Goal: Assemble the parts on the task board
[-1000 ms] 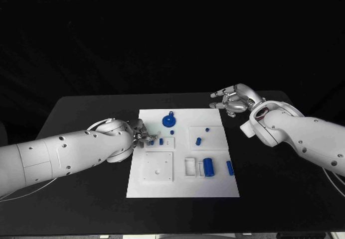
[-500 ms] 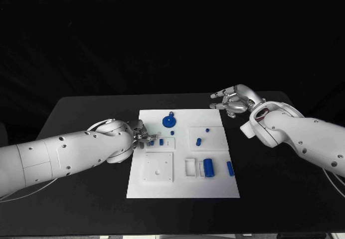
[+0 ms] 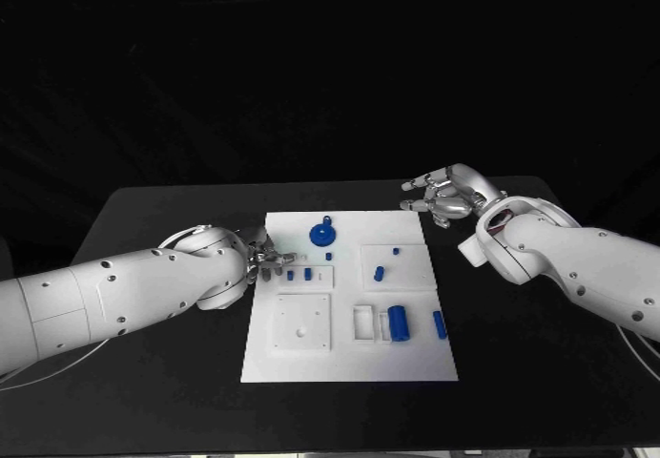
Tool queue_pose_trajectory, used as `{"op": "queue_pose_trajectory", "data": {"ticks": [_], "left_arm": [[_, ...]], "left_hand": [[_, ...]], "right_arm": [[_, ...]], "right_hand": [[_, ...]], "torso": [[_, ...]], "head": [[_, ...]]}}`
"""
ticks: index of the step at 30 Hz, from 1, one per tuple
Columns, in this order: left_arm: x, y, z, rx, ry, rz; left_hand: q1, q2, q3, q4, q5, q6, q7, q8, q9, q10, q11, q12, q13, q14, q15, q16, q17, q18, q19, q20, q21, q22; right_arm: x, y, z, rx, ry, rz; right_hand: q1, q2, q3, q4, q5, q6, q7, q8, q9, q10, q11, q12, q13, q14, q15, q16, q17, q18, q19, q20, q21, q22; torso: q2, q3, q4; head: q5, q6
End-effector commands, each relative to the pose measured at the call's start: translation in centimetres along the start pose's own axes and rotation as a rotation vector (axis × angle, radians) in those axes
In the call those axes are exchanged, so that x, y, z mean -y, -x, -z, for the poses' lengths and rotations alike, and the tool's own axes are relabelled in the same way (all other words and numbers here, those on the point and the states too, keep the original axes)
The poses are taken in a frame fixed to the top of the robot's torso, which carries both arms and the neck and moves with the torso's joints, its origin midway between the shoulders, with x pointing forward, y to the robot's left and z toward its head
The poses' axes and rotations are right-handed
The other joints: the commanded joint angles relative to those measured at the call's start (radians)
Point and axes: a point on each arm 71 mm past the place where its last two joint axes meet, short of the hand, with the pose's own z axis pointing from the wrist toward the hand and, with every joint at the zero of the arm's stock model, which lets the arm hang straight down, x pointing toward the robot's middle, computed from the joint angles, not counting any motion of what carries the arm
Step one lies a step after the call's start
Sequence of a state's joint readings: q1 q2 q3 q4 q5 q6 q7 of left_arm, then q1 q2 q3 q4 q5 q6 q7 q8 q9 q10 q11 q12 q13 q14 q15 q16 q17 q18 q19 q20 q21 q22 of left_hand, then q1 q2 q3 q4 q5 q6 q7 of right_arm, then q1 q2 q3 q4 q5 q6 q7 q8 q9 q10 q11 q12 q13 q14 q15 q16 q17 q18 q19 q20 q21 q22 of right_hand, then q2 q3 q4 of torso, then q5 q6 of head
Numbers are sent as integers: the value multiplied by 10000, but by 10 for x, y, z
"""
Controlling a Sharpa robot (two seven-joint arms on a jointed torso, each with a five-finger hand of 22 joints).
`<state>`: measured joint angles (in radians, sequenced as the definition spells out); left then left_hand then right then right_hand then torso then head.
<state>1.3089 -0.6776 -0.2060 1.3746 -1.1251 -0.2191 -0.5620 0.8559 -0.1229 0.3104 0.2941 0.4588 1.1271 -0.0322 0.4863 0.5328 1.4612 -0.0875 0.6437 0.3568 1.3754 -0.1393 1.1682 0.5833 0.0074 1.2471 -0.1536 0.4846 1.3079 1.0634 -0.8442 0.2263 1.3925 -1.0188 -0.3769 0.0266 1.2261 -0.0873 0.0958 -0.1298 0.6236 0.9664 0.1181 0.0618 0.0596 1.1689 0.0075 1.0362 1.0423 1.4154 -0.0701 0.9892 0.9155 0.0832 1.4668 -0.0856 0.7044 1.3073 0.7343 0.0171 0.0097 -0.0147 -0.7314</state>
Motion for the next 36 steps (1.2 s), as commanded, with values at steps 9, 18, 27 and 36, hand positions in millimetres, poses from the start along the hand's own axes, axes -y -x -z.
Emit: {"op": "queue_pose_trajectory", "data": {"ticks": [9, 18, 27, 36], "left_arm": [[20, 56, 1, 800, -1458, 1954], [65, 68, -2, 1993, -4179, 493], [101, 50, -4, 2171, -5829, -2509], [118, 26, -7, 1855, -6384, -4219]], "left_hand": [[4103, 75, -275, -1896, -798, -1363, 975, -1361, -2418, -1069, 915, -4251, -2060, -1605, 918, -2814, -1834, -7, -957, 804, -2491, -1327], [6046, 396, -688, -4202, -3133, 87, 1178, -3160, -4529, -1290, 1214, -5794, -2954, -1629, 1029, -2309, -1920, 449, -998, 911, -2032, 171], [5824, 346, -546, -4602, -3014, 614, 1059, -4229, -4621, -1841, 1325, -5842, -2973, -1614, 984, -2124, -2042, 526, -1079, 918, -1691, 254], [5607, 153, -346, -4822, -3056, 147, 1046, -4256, -4671, -2737, 1590, -5847, -2986, -1803, 1128, -2246, -2247, 568, -1282, 1021, -1535, 213]], "right_arm": [[2, -1, 0, -70, 84, 68], [2, -3, -2, -59, 74, 45], [0, -6, -4, -91, 144, 7], [-2, -7, -5, 27, 268, -23]], "right_hand": [[-86, -20, 20, -47, 38, 36, -10, -17, 9, 60, -29, 16, -7, 57, 11, -25, 1, 193, 492, -16, -1, 847], [-83, -21, 18, -48, 38, 36, -10, -17, 9, 57, -28, 12, -11, 56, 11, -27, 0, 193, 491, -15, -3, 847], [-80, -5, 29, -53, 37, 69, -11, -17, 9, 61, -31, 16, -7, 57, 11, -26, 1, 192, 489, -16, -13, 847], [-100, -9, 49, -55, 36, 32, -6, -20, 7, -18, -25, -71, -79, 12, 22, -106, -72, 198, 465, -7, -109, 827]], "torso": [[-8, 5, 3], [32, 0, -32], [47, 11, -50], [162, 7, -136]], "head": [[-10, 157], [4, 279], [-24, 321], [-4, 463]]}}
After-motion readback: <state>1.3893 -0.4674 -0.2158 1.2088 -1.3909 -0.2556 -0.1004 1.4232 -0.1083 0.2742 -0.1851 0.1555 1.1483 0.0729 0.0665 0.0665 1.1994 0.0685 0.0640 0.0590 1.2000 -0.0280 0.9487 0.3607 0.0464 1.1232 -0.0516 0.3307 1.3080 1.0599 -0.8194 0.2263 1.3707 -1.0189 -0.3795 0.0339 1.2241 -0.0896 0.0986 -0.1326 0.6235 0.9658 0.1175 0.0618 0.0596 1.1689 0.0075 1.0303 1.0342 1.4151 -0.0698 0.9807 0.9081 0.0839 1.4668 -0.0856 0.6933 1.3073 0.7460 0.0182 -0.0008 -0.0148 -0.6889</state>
